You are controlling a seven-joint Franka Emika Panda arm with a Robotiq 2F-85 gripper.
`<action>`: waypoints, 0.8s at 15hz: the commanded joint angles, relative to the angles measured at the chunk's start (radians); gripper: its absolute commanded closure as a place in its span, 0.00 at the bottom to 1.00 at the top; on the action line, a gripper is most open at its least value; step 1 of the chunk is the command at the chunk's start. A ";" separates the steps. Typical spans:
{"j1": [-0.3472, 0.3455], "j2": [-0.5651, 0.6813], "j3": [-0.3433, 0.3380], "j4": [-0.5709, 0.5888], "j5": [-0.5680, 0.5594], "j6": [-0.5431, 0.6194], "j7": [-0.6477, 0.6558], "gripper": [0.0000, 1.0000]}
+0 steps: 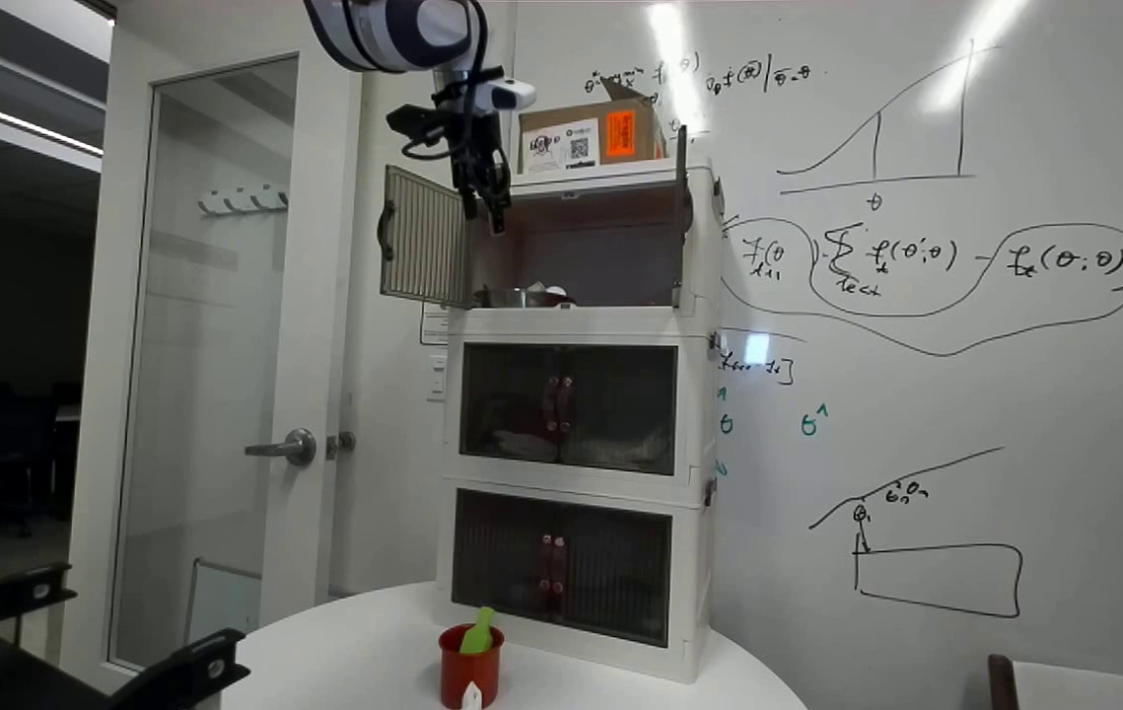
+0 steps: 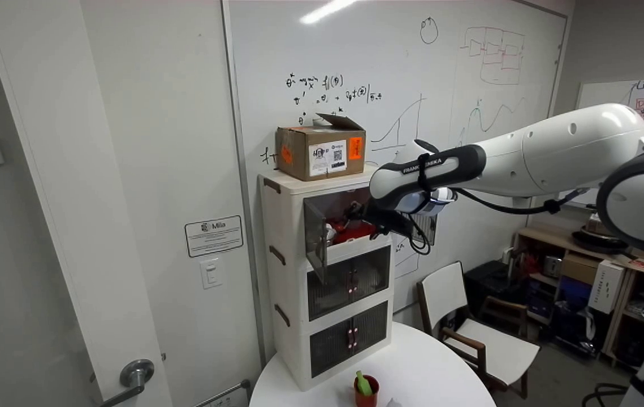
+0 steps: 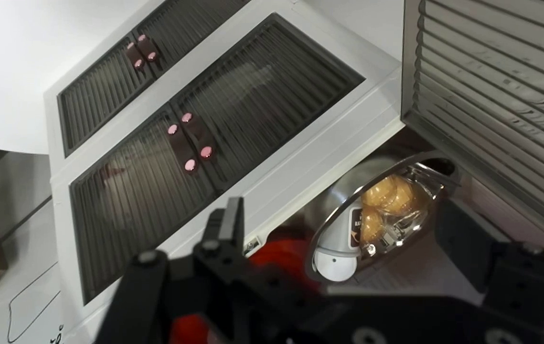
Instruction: Remove the silver bowl from the top cabinet and put it on the table
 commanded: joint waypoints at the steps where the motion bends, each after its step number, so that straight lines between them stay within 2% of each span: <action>1: 0.000 0.022 0.004 -0.009 0.157 0.090 -0.061 0.00; 3: -0.001 0.054 0.002 0.002 0.282 0.171 -0.107 0.00; 6: -0.001 0.109 0.001 0.051 0.488 0.220 -0.243 0.00; 9: -0.017 0.185 0.006 0.147 0.637 0.174 -0.380 0.00; 12: -0.034 0.269 0.001 0.247 0.670 0.121 -0.431 0.00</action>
